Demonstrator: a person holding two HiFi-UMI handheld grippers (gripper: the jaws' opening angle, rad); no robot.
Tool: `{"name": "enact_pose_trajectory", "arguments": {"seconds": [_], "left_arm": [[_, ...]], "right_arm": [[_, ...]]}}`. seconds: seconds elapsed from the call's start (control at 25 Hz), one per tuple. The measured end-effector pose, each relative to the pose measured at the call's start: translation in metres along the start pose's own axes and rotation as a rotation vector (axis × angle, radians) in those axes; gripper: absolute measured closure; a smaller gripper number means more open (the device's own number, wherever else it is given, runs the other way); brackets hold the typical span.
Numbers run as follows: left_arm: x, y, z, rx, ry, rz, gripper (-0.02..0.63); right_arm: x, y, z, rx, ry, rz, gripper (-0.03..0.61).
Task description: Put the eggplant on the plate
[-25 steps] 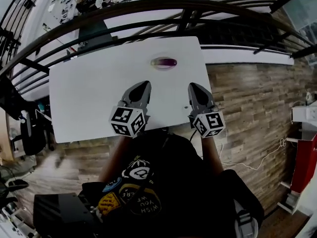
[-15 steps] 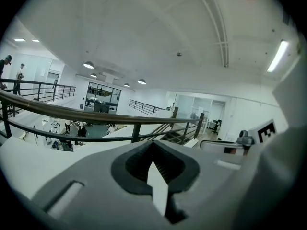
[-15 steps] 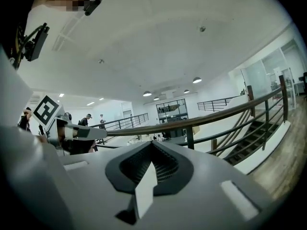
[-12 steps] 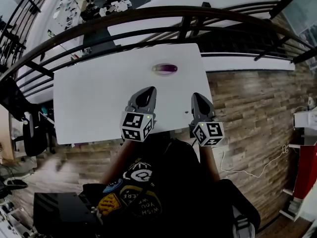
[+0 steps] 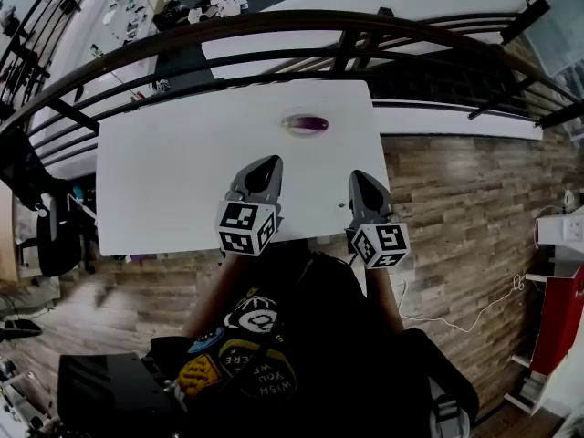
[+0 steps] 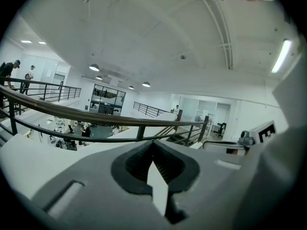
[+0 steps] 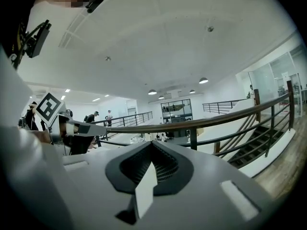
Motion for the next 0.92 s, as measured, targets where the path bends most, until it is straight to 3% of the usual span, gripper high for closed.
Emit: {"name": "enact_pose_trajectory", "arguments": {"seconds": [0.92], "left_arm": [[-0.015,0.004,0.002,-0.022,0.041,0.028,0.615]], "right_arm": [[-0.011,0.006,-0.003,0.026,0.036,-0.037,0.577]]}}
Point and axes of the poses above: the fingertips, and each gripper's own axes: z backward along the fingers, y to its left, x out of its top, the point moved 10 cm from there along z, backward along the fingers, and after that the axes turned 1 degree about y, right-handed, at the moved point
